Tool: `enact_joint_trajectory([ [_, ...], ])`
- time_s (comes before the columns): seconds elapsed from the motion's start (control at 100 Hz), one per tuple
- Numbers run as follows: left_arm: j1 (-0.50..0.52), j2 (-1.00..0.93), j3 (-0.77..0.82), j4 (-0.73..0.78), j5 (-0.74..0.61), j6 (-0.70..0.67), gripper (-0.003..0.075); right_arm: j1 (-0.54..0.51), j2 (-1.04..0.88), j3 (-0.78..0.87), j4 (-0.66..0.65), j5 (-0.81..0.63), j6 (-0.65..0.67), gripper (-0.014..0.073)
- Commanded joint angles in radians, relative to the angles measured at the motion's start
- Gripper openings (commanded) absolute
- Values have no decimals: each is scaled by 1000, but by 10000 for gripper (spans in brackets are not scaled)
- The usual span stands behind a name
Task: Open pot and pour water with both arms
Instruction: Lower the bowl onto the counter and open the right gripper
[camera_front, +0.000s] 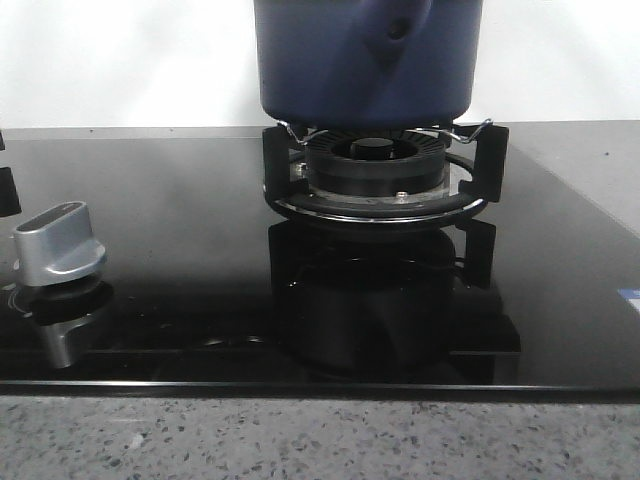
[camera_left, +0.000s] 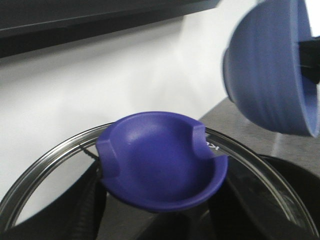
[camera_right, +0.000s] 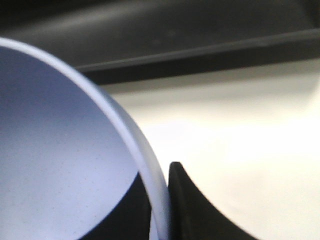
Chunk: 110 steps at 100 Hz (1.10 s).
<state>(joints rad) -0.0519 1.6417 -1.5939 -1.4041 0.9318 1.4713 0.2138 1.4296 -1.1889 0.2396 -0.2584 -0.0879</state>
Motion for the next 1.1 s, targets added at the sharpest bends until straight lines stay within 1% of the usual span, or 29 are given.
enact_joint_trajectory([
  [0.0, -38, -57, -39, -103, -6, -7, 136, -66, -85, -57, 48, 74, -3, -68],
  [0.07, -63, -57, -39, -103, -8, -7, 136, -134, -113, -79, 71, 218, -3, -68],
  [0.13, -86, -57, -39, -103, -10, -7, 136, -202, -126, -105, 71, 367, -3, -67],
  [0.15, -93, -57, -39, -103, -13, -7, 136, -225, -128, -120, 71, 438, -3, -67],
  [0.16, -95, -57, -39, -103, -13, -7, 136, -232, -128, -120, 71, 438, -3, -67],
  [0.26, -124, -57, -39, -103, -14, -7, 136, -336, -128, -174, 71, 708, -3, -67],
  [0.33, -143, -57, -39, -102, -14, -7, 136, -400, -124, -195, 69, 868, -3, -67],
  [0.35, -147, -57, -39, -103, -14, -7, 136, -419, -122, -199, 64, 895, -3, -67],
  [0.36, -150, -57, -39, -104, -14, -7, 136, -430, -120, -204, 63, 932, -3, -67],
  [0.52, -194, -57, -39, -104, -32, -7, 136, -531, -88, -204, 21, 1126, -3, -67],
  [0.64, -214, -57, -39, -104, -55, -7, 136, -564, -32, -204, -22, 1224, -3, -67],
  [0.8, -241, -55, -39, -101, -59, -7, 136, -565, 59, -197, -33, 1290, -3, -67],
  [0.91, -242, -53, -39, -103, -59, -7, 136, -565, 107, -176, -39, 1278, -3, -67],
  [1.09, -242, -53, -39, -103, -59, -7, 136, -565, 127, -131, -39, 1187, -3, -67],
])
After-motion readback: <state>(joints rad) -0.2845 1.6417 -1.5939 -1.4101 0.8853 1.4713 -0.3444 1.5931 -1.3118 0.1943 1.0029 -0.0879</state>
